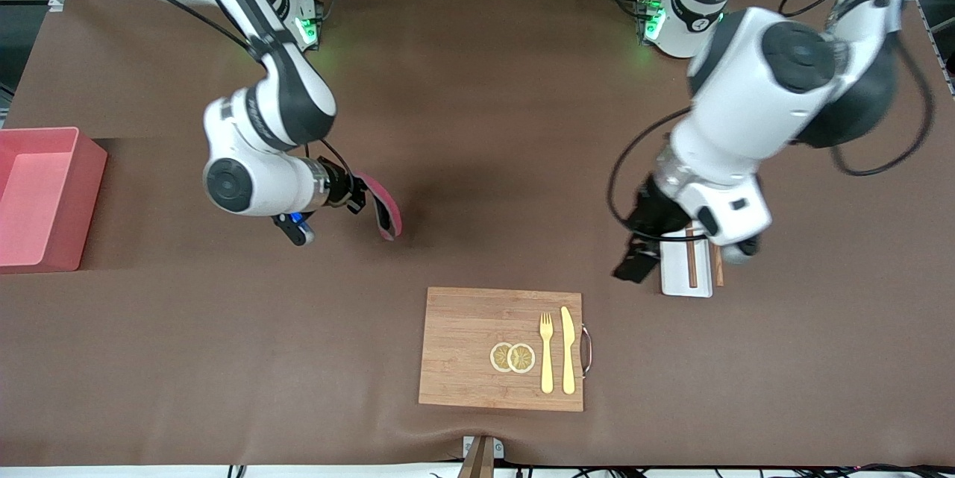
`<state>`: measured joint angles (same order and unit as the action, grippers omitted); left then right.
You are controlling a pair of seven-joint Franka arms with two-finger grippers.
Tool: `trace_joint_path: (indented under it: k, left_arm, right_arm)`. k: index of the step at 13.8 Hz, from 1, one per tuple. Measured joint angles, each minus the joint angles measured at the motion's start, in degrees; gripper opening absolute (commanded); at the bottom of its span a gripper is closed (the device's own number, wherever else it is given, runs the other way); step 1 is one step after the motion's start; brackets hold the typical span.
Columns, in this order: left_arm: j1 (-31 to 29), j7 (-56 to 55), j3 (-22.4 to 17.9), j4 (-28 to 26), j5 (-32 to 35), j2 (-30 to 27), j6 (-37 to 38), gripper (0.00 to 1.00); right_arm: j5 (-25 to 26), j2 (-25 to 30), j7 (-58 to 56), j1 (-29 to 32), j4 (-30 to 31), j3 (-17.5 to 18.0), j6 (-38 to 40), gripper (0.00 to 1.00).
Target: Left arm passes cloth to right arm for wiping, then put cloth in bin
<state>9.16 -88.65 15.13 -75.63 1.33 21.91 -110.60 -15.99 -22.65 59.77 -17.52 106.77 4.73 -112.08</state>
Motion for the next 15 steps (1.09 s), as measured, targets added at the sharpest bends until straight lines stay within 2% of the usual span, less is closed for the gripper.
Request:
trace_joint_path:
  k: [2, 5, 9, 10, 12, 15]
  left_arm:
    - [-3.4, 8.9, -0.6, -0.1, -2.3, -2.2, 5.1, 1.00]
    - [-3.6, 23.9, -5.4, -3.7, -5.2, -8.8, 13.7, 1.00]
    - [-3.1, 47.2, -12.0, -9.2, -5.5, -17.2, 22.5, 1.00]
    - [-3.1, 52.2, -13.5, -9.6, -5.5, -18.0, 23.2, 1.00]
    - [-3.0, 59.4, -15.0, -10.1, -5.5, -18.6, 23.9, 1.00]
    - [-2.6, 67.2, -14.9, -10.2, -5.5, -18.6, 24.4, 1.00]
  right_arm:
    - [5.1, -0.8, -4.6, 0.7, 5.0, -0.7, -6.2, 0.00]
    - [14.4, -1.0, -13.2, 6.8, 11.8, -1.5, -13.2, 0.00]
    - [31.1, -0.8, -27.4, 19.4, 12.2, -2.0, -16.0, 0.00]
    - [33.2, -0.8, -33.5, 23.2, 12.2, -2.1, -18.1, 0.00]
    - [34.4, -0.8, -48.5, 31.1, 12.0, -2.2, -22.7, 0.00]
    - [34.8, -0.8, -67.4, 39.2, 9.0, -2.2, -25.3, 0.00]
